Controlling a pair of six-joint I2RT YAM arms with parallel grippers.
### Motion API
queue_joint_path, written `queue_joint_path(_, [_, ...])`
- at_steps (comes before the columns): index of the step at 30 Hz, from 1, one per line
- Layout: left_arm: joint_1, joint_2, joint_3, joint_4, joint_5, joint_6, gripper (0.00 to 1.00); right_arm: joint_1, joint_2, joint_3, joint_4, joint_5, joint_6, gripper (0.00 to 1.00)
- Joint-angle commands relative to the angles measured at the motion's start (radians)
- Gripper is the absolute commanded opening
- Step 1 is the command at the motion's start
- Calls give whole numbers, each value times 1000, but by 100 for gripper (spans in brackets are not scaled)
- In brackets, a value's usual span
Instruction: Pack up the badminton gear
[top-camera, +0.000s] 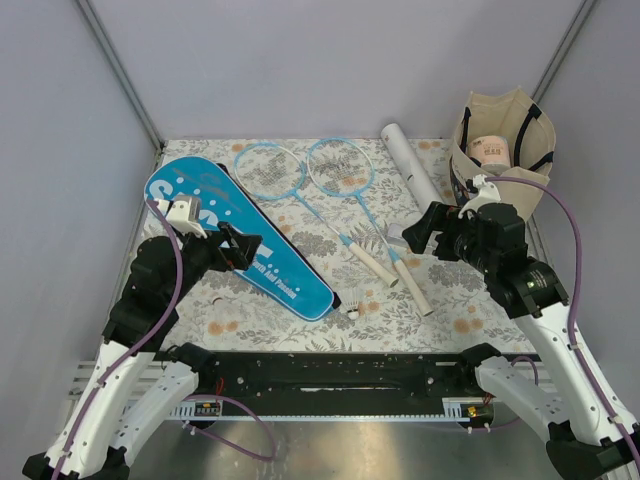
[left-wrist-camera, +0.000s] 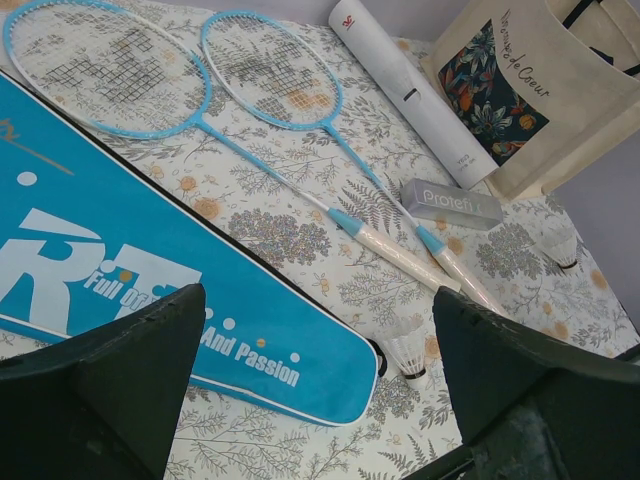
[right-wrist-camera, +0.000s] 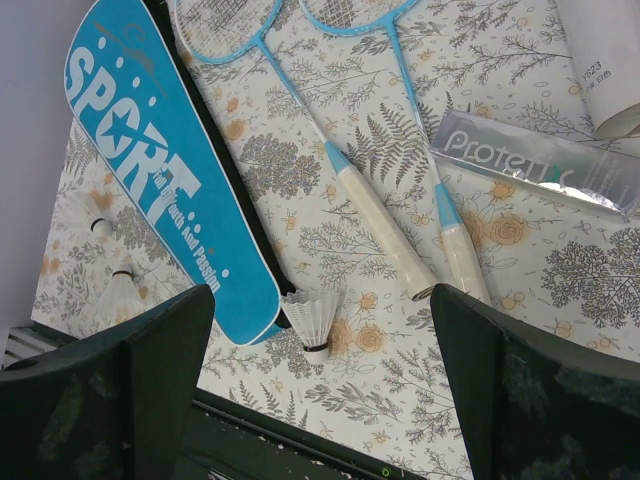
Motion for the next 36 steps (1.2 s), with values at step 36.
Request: queue_joint_path(36, [3,-24,-86,62,-4,57,99,-27,1065,591,174,654,-710,98])
